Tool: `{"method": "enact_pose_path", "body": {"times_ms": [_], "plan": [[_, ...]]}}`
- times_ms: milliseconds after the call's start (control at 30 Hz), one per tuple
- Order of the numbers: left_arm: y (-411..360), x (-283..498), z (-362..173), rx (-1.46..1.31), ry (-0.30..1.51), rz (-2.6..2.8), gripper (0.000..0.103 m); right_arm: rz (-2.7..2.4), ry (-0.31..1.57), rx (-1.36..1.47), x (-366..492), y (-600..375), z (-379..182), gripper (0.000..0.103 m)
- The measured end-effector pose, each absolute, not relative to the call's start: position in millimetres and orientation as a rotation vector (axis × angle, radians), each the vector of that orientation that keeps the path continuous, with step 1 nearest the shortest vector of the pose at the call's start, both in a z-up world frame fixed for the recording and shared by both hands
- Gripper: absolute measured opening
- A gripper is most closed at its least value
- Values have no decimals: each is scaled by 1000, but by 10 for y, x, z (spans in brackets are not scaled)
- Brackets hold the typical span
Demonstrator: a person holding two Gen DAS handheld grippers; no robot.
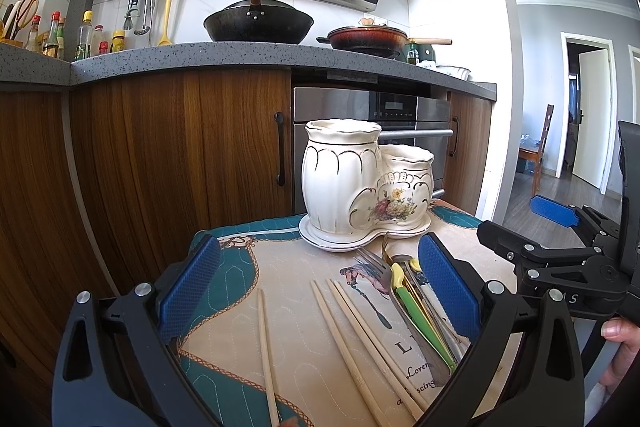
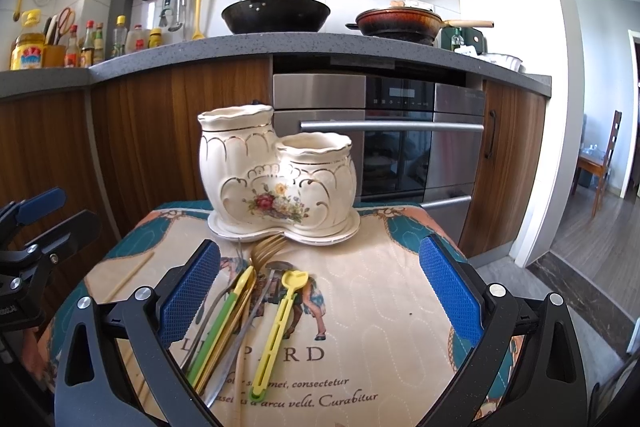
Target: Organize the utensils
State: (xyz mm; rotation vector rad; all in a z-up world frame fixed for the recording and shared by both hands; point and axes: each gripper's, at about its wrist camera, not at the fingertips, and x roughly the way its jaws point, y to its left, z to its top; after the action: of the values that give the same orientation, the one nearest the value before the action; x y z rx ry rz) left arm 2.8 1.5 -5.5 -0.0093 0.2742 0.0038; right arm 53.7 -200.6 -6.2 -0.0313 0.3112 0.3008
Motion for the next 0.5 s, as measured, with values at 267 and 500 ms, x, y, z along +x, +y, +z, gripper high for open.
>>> {"method": "enact_pose_path", "body": {"times_ms": [267, 500], "plan": [[10, 59, -12, 5, 301, 45, 98, 291, 375, 60, 692, -2172, -94, 99], [258, 79, 18, -90, 342, 107, 98, 260, 376, 11, 667, -2147, -61, 99]]}}
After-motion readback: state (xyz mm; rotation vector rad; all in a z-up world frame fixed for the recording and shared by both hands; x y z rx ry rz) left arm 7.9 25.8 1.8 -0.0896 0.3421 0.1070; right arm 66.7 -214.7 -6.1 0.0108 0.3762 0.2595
